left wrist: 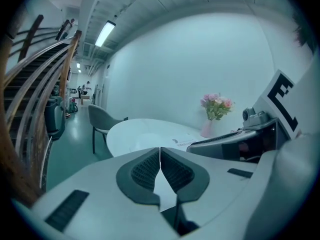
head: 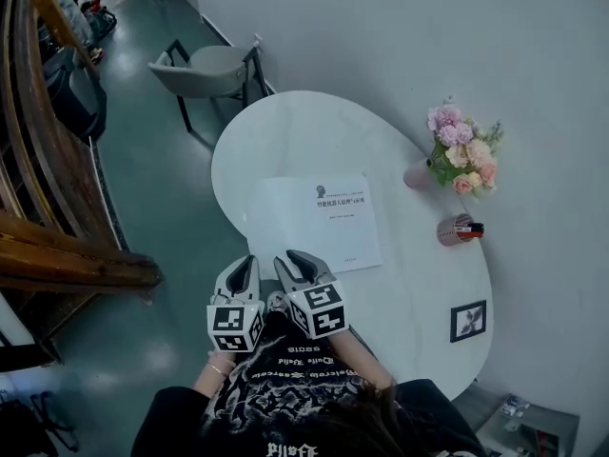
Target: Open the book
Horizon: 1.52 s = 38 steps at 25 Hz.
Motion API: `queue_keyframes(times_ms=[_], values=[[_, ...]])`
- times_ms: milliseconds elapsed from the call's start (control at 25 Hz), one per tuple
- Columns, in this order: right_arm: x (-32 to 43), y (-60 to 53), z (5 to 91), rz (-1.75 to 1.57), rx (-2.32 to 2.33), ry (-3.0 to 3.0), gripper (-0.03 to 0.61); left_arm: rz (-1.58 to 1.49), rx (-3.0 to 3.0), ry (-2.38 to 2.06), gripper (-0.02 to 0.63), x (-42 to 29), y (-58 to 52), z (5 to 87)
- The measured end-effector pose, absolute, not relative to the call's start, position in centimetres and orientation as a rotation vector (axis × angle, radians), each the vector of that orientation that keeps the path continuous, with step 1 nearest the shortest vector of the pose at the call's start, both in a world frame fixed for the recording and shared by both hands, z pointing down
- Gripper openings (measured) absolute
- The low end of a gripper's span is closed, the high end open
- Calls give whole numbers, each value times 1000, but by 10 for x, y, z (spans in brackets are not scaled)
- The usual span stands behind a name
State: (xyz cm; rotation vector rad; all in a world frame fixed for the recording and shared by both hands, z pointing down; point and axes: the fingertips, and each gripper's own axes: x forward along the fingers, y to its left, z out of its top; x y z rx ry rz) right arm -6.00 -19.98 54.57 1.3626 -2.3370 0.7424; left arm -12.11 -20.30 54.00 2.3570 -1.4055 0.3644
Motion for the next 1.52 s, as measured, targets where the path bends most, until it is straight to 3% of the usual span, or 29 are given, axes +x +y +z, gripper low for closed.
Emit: queue_keyframes(times_ms=[1080, 1320, 1520], values=[[106, -169, 526, 719, 2029, -1976, 126, 410, 2647, -952, 25, 10, -206, 525], [121, -163, 526, 710, 2068, -1949, 105, 404, 2661, -941, 25, 19, -204, 524], [130, -158, 526, 711, 2094, -1925, 45, 405, 2657, -951, 25, 20, -201, 523]])
